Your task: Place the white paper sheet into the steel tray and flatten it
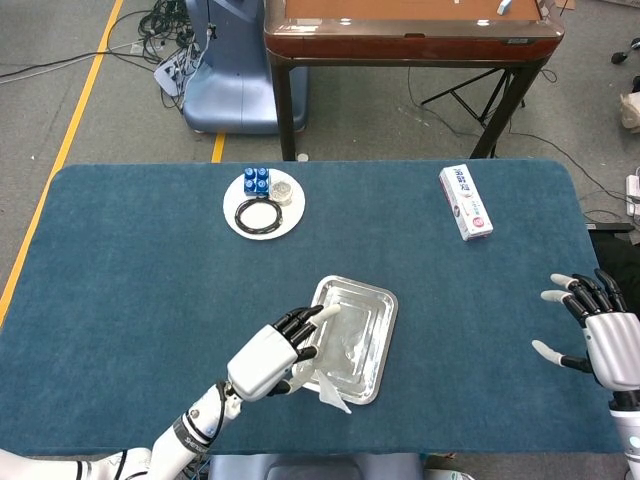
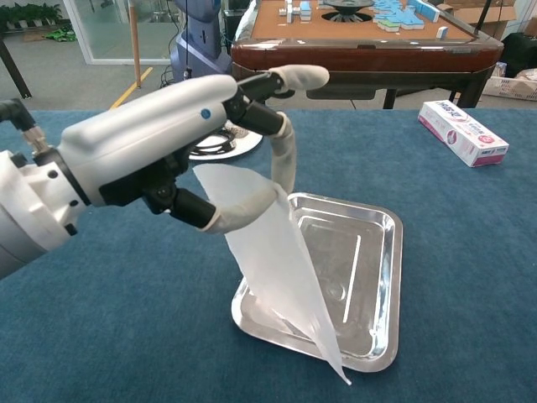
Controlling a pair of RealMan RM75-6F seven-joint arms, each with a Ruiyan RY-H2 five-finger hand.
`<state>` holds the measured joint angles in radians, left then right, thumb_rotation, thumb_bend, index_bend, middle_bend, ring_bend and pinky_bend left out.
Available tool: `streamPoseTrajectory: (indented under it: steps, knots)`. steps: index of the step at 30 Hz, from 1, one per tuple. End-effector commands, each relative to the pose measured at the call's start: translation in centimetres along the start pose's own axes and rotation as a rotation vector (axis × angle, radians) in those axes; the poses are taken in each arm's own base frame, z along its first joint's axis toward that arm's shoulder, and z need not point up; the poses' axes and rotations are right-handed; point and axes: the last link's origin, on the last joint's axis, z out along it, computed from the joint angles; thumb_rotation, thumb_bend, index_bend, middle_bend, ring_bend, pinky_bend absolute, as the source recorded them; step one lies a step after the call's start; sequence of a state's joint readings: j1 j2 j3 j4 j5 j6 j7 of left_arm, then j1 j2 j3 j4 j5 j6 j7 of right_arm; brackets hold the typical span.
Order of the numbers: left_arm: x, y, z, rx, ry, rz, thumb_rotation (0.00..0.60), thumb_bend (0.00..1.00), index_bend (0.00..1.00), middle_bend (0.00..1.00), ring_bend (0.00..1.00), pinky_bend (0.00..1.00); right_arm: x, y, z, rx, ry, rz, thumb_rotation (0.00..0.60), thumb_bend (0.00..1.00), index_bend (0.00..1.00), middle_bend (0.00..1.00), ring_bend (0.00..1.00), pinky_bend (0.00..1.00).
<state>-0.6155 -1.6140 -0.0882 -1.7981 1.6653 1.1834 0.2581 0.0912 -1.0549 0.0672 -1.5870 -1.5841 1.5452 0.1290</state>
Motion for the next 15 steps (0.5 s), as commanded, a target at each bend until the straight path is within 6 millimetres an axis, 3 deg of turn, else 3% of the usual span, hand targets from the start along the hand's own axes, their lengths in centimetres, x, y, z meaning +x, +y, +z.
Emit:
streamPoseTrajectory:
  steps: [1, 15]
  knots:
    - [-0.3, -0.7, -0.3, 0.023, -0.001, 0.005, 0.600, 0.45, 0.66, 0.00, 0.00, 0.12, 0.0, 0.0, 0.0, 0.000, 0.000, 0.000, 0.600, 0.00, 0.34, 0.23, 0.14, 0.01]
    - [-0.5, -2.3, -2.4, 0.110, 0.033, 0.050, 0.600, 0.45, 0.66, 0.00, 0.00, 0.12, 0.2, 0.0, 0.0, -0.001, 0.008, 0.002, 0.600, 0.00, 0.34, 0.23, 0.14, 0.01]
